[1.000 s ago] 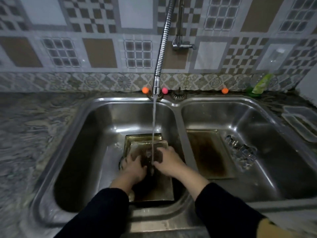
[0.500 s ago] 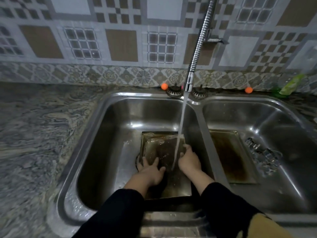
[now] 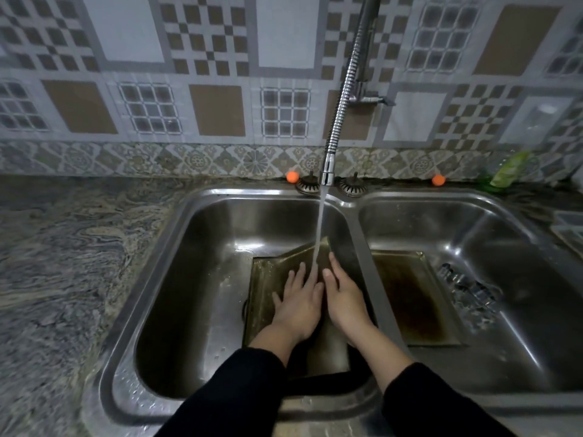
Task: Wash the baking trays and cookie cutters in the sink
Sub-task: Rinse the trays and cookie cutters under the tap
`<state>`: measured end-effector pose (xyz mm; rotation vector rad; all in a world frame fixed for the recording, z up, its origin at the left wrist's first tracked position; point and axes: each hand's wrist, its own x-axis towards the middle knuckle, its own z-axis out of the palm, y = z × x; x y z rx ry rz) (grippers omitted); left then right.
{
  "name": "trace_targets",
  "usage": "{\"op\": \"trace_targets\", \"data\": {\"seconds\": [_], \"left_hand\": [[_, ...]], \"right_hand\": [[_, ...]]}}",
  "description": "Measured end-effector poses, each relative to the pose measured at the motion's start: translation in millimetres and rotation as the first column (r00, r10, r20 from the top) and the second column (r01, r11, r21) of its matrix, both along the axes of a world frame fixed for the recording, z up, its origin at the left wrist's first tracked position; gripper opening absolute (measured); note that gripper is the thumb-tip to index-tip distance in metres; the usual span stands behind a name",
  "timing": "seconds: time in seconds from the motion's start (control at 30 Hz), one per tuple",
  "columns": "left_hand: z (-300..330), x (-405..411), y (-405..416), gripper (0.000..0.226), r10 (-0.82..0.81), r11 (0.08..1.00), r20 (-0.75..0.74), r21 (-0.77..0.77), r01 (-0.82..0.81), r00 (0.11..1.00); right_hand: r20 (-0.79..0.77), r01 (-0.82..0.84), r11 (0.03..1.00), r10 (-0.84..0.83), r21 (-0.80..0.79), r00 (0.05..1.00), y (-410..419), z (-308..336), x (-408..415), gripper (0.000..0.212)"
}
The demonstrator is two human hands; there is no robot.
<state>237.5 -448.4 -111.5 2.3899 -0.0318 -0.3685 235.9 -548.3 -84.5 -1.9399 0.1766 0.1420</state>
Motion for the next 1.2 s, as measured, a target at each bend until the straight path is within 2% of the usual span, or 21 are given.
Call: {"op": "trace_targets", "data": {"seconds": [0.1, 0.2, 0.27, 0.33, 0.37, 0.43, 0.5, 0.6, 0.73, 0.83, 0.93, 1.03, 1.1, 1.2], "left_hand": [[13.8, 9.2, -3.6, 0.049, -0.025, 0.999, 0.213, 0.027, 0.02, 0.977], [20.6, 21.8, 11.6, 0.049, 0.02, 0.995, 0.288, 0.085, -0.047, 0.957], [21.5, 27.9, 27.0, 0.054, 0.062, 0.967, 0.31, 0.218, -0.135, 0.949], [23.6, 26.1, 39.6, 0.057, 0.045, 0.9, 0.373, 0.388, -0.2, 0.927], [25.6, 23.7, 44.7, 0.057, 0.051, 0.883, 0.396, 0.412, -0.227, 0.917], [32.7, 17.7, 52.4, 0.057, 0.134, 0.918, 0.378, 0.302, -0.259, 0.916], [37.6, 11.7, 58.2, 0.061, 0.273, 0.951, 0.308, 0.056, -0.304, 0.911], [37.5, 9.1, 67.1, 0.065, 0.458, 0.883, 0.268, -0.244, -0.4, 0.848], [36.5, 5.6, 80.0, 0.055, 0.589, 0.785, 0.276, -0.419, -0.456, 0.76], [39.1, -0.9, 82.4, 0.051, 0.631, 0.733, 0.334, -0.554, -0.396, 0.7], [46.6, -3.0, 75.2, 0.049, 0.635, 0.726, 0.419, -0.612, -0.314, 0.649], [59.0, -0.1, 59.7, 0.048, 0.629, 0.748, 0.489, -0.593, -0.299, 0.605], [67.8, -0.8, 45.7, 0.048, 0.617, 0.753, 0.469, -0.586, -0.299, 0.632], [77.8, -5.2, 24.2, 0.049, 0.552, 0.798, 0.499, -0.548, -0.249, 0.668]], "right_hand": [[0.127, -0.031, 0.999, 0.028, 0.022, 0.992, -8.7, 14.1, -4.1, 0.046], [0.227, -0.012, 1.0, 0.007, 0.023, 0.974, -15.9, 26.9, -5.1, 0.047], [0.257, -0.011, 0.999, 0.001, 0.036, 0.966, -19.9, 32.7, -4.7, 0.049], [0.264, -0.031, 0.996, 0.009, 0.08, 0.965, -21.1, 36.9, -5.1, 0.052], [0.269, -0.033, 0.994, 0.004, 0.103, 0.963, -20.9, 38.6, -5.1, 0.053], [0.27, -0.039, 0.989, -0.001, 0.143, 0.963, -19.6, 39.5, -4.1, 0.054], [0.269, -0.069, 0.984, 0.022, 0.166, 0.963, -17.4, 39.7, -3.7, 0.056], [0.28, -0.095, 0.983, 0.048, 0.157, 0.959, -13.1, 40.3, -3.1, 0.06], [0.195, -0.175, 0.983, 0.183, -0.058, 0.964, -7.5, 32.7, 4.8, 0.074], [0.023, -0.269, 0.931, 0.284, -0.248, 0.959, -1.9, 25.4, 19.8, 0.084], [-0.096, -0.284, 0.912, 0.268, -0.296, 0.959, 8.8, 31.2, 33.5, 0.088], [-0.032, -0.264, 0.903, 0.269, -0.338, 0.963, 23.8, 47.7, 40.8, 0.085], [0.046, -0.28, 0.931, 0.299, -0.233, 0.953, 31.3, 62.6, 42.4, 0.078], [0.163, -0.267, 0.961, 0.253, 0.073, 0.954, 35.2, 83.1, 41.9, 0.066]]}}
